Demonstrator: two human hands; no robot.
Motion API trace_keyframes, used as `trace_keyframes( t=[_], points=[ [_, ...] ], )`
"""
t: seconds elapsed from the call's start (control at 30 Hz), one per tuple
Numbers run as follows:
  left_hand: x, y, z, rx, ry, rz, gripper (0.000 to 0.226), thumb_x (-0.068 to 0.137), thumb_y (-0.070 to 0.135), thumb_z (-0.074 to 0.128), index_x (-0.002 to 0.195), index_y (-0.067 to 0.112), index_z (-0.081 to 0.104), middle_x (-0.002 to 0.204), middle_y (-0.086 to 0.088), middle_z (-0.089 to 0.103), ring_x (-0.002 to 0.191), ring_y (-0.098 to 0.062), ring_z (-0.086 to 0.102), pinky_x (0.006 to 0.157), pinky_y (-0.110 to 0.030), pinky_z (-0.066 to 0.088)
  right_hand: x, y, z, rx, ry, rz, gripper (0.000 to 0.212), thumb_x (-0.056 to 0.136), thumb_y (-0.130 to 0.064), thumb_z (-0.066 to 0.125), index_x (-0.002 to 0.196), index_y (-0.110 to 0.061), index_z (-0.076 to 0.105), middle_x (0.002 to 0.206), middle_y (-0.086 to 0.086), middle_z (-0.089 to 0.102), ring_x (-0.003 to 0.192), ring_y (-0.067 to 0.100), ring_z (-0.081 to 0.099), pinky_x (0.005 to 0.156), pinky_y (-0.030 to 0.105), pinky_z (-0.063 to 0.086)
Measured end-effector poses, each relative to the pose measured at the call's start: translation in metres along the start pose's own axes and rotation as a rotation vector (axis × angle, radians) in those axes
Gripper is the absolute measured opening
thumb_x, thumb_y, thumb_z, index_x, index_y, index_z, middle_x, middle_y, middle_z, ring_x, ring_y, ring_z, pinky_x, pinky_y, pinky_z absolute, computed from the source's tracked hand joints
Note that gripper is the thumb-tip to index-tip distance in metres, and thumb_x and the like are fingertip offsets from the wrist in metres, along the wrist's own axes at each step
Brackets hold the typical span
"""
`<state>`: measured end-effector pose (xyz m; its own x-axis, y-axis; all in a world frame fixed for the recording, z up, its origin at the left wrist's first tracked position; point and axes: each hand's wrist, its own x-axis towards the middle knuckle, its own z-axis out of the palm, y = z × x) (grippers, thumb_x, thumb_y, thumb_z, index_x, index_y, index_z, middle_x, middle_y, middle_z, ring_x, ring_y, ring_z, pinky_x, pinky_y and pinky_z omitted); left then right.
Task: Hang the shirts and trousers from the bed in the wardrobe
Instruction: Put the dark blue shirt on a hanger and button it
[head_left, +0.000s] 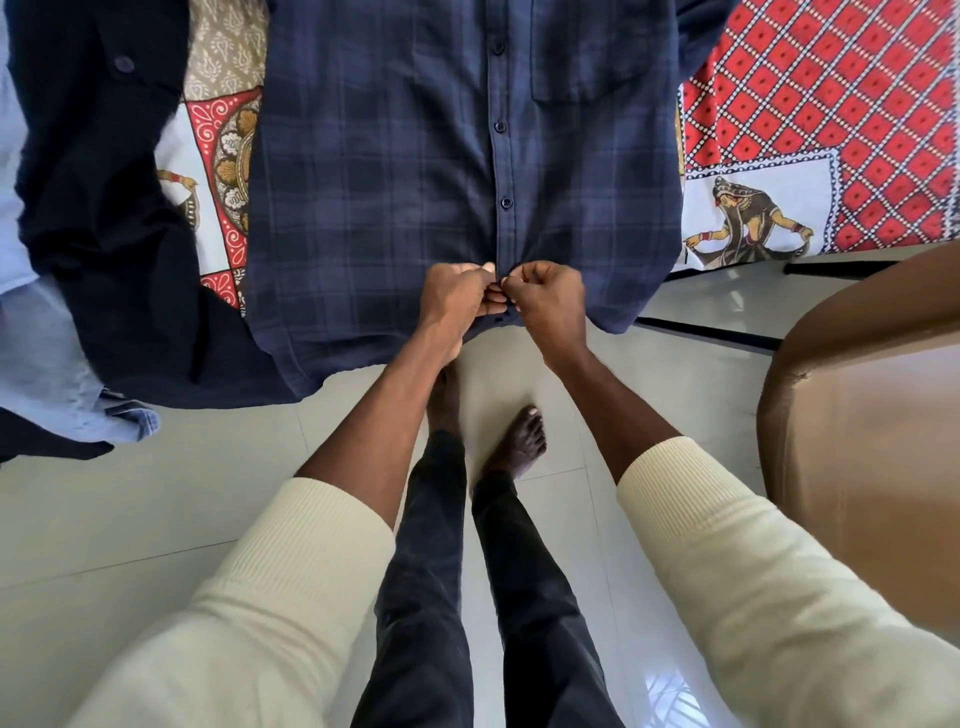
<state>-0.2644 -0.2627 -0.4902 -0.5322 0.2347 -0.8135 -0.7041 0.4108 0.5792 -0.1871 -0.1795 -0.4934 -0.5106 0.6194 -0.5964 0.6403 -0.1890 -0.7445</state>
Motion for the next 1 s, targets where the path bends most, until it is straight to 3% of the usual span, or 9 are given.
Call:
trace_keyframes(
  t=[0.07,0.2,0.4,0.5,0.63,0.73,0.83,0.9,1.0],
  points=[
    [0.0,0.001,-0.001,0.021,-0.019,0.02,0.016,0.09,0.012,0.069,0.08,0.0,0.068,0.074,-0.016,0.069,0.068,-0.025,0.07,0.074,-0.038,0.061,0.001,0.0,0.004,-0.096,0.029,-0.061,0.019,0.084,-0.008,0.062,0.065,-0.013,0.065,0.058,-0.006,0.061,0.05,0.003,0.053,0.052,0.024,0.047],
    [0.0,0.001,0.002,0.058,0.006,0.043,0.015,0.091,0.007,0.068,0.077,0.002,0.066,0.07,-0.01,0.067,0.055,-0.015,0.066,0.064,-0.031,0.06,0.002,0.005,0.003,-0.228,0.023,-0.14,0.017,0.088,-0.014,0.061,0.077,-0.011,0.074,0.072,0.0,0.071,0.068,0.017,0.067,0.067,0.042,0.057],
    [0.004,-0.009,0.003,0.318,0.099,0.215,0.024,0.095,0.011,0.059,0.073,0.005,0.065,0.065,-0.011,0.064,0.055,-0.018,0.061,0.053,-0.032,0.056,0.01,-0.004,-0.01,-0.391,-0.025,-0.206,0.014,0.084,-0.009,0.061,0.08,-0.014,0.073,0.082,0.003,0.071,0.078,0.023,0.065,0.072,0.041,0.055],
    [0.008,-0.008,-0.002,0.523,0.058,0.282,0.027,0.094,0.016,0.057,0.074,0.0,0.062,0.067,-0.012,0.063,0.062,-0.021,0.058,0.062,-0.047,0.056,0.012,-0.001,-0.018,-0.619,-0.12,-0.528,0.023,0.081,-0.007,0.051,0.092,-0.005,0.072,0.095,0.008,0.069,0.086,0.027,0.062,0.071,0.043,0.052],
    [0.018,0.015,-0.006,0.748,-0.011,0.236,0.024,0.092,0.02,0.059,0.071,0.008,0.062,0.07,-0.012,0.066,0.065,-0.029,0.064,0.067,-0.047,0.059,0.025,0.005,-0.028,-0.943,-0.199,-0.969,0.03,0.088,-0.018,0.048,0.103,-0.005,0.07,0.1,0.008,0.066,0.086,0.027,0.057,0.07,0.037,0.051],
    [0.013,0.014,-0.005,0.929,0.104,0.524,0.017,0.092,0.02,0.06,0.081,0.01,0.066,0.081,-0.012,0.07,0.078,-0.031,0.066,0.069,-0.041,0.053,0.027,0.014,-0.02,-0.78,-0.045,-0.778,0.025,0.09,-0.019,0.051,0.098,-0.005,0.07,0.099,0.009,0.065,0.091,0.029,0.059,0.069,0.042,0.052],
    [-0.002,-0.013,-0.008,0.761,0.213,0.737,0.013,0.094,0.018,0.059,0.094,0.006,0.065,0.083,-0.01,0.07,0.075,-0.029,0.063,0.064,-0.039,0.047,0.009,0.027,-0.006,-0.448,0.212,-0.496,0.013,0.088,-0.007,0.054,0.087,-0.002,0.066,0.092,0.01,0.061,0.083,0.027,0.057,0.069,0.042,0.047],
    [-0.01,-0.037,-0.013,0.66,0.287,0.758,0.01,0.094,0.012,0.056,0.096,0.005,0.063,0.083,-0.009,0.069,0.074,-0.029,0.063,0.064,-0.037,0.046,-0.01,0.039,-0.002,-0.374,0.285,-0.392,0.008,0.087,-0.003,0.056,0.084,-0.002,0.063,0.09,0.01,0.06,0.081,0.027,0.056,0.071,0.041,0.046],
    [-0.02,-0.074,-0.019,0.67,0.256,0.684,0.016,0.092,0.002,0.052,0.103,0.005,0.063,0.093,-0.011,0.07,0.084,-0.03,0.065,0.072,-0.04,0.052,-0.034,0.065,0.007,-0.473,0.219,-0.33,0.009,0.085,-0.011,0.066,0.087,-0.003,0.063,0.091,0.01,0.058,0.081,0.027,0.056,0.071,0.041,0.049]
  ],
)
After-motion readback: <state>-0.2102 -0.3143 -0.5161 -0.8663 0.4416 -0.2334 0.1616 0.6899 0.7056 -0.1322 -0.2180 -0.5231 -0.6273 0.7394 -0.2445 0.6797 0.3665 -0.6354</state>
